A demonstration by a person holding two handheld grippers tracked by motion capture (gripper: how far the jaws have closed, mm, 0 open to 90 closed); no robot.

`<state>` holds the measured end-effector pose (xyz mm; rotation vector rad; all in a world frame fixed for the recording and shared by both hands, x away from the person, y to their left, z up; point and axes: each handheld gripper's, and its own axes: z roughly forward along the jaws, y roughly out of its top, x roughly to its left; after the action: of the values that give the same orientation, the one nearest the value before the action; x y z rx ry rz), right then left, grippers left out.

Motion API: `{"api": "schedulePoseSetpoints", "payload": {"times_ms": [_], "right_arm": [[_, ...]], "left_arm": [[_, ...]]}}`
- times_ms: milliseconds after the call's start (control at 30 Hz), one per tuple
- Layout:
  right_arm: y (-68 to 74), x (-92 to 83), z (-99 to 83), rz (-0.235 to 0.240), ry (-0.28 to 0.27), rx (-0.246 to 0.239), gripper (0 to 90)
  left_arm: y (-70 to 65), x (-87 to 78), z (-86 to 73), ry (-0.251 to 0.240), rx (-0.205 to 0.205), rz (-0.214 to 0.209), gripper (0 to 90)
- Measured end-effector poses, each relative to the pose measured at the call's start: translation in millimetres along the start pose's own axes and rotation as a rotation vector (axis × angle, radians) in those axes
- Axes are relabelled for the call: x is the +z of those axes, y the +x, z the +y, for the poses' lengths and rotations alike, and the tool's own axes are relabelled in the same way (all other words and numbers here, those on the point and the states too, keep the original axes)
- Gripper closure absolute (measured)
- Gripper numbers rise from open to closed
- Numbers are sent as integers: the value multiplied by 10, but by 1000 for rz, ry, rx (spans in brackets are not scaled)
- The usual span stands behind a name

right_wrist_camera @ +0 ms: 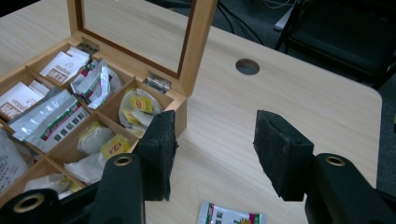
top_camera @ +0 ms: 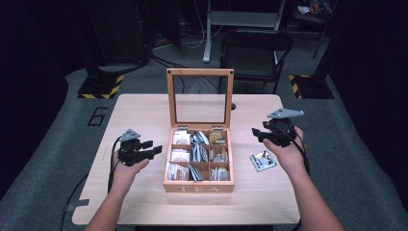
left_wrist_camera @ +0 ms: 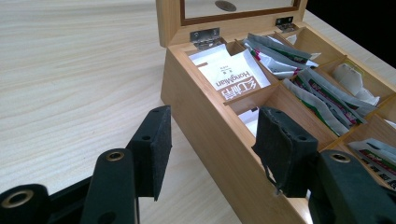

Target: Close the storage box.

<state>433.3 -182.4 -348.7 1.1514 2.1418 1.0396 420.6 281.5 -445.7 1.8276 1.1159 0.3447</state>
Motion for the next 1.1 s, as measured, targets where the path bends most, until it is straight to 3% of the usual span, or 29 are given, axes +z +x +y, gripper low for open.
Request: {"api": "schedulePoseSetpoints", "payload": {"times_ms": [300,433,633,1100], "right_arm": [[61,123,327,15,-18,-32,488],[52,232,398,38,-22,-19,488],[35,430,440,84,-24,-9,487],[108,813,503,109,-22,-30,485]], "left_arm": [[-4,4,-3,0,-1,0,458],[-7,13,-5,1,-2,-1,458],[-6,19,-8,10,2,-4,458],[-10,35,-14,11,3,-6,458]]}}
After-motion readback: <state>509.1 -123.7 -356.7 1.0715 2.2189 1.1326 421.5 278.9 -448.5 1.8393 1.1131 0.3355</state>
